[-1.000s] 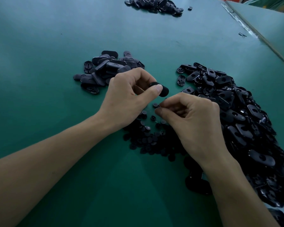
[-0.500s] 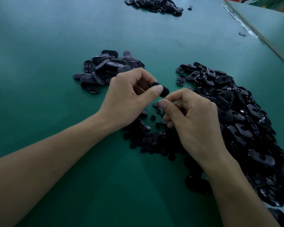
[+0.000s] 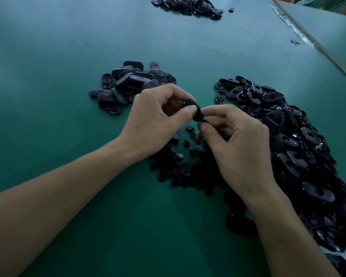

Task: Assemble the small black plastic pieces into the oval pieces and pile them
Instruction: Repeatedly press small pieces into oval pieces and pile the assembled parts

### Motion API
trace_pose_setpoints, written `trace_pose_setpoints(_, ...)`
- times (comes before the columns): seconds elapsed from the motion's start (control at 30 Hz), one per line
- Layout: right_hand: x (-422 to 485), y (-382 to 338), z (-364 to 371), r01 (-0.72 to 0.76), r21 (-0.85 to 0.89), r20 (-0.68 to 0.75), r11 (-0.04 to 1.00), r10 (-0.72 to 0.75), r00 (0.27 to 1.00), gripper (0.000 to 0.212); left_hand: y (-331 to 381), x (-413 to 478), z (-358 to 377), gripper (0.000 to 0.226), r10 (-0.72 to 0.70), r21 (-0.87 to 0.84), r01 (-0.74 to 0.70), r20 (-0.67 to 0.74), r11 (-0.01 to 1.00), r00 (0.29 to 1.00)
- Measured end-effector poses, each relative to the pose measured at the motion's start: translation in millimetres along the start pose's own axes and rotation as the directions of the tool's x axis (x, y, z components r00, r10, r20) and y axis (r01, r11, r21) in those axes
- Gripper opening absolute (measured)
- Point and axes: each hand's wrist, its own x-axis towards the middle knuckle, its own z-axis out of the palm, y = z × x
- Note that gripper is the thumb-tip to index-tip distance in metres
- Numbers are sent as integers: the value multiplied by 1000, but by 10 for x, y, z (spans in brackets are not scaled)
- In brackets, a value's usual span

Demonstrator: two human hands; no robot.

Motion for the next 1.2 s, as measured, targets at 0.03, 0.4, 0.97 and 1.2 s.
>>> trace_pose_setpoints(0.03, 1, -1, 0, 4, 5, -13, 1000, -4, 1000, 19, -1, -1, -1, 3, 3, 6, -3, 1, 1000, 1000)
trace_pose_setpoints(0.4, -5, -22, -10, 45, -3, -114, 999, -45, 992, 13, 6, -15, -11, 3, 62, 49, -63, 13, 997, 998)
trace_pose_setpoints(0.97, 2, -58, 3, -8, 68, -124, 998, 16, 992, 16, 40, -51, -9, 7, 110, 26, -112, 59, 993, 992)
trace_pose_setpoints(1.2, 6, -55, 6, -30, 79, -122, 996, 40, 992, 14, 18, -62, 3, 18, 130, -6, -130, 91, 992, 987)
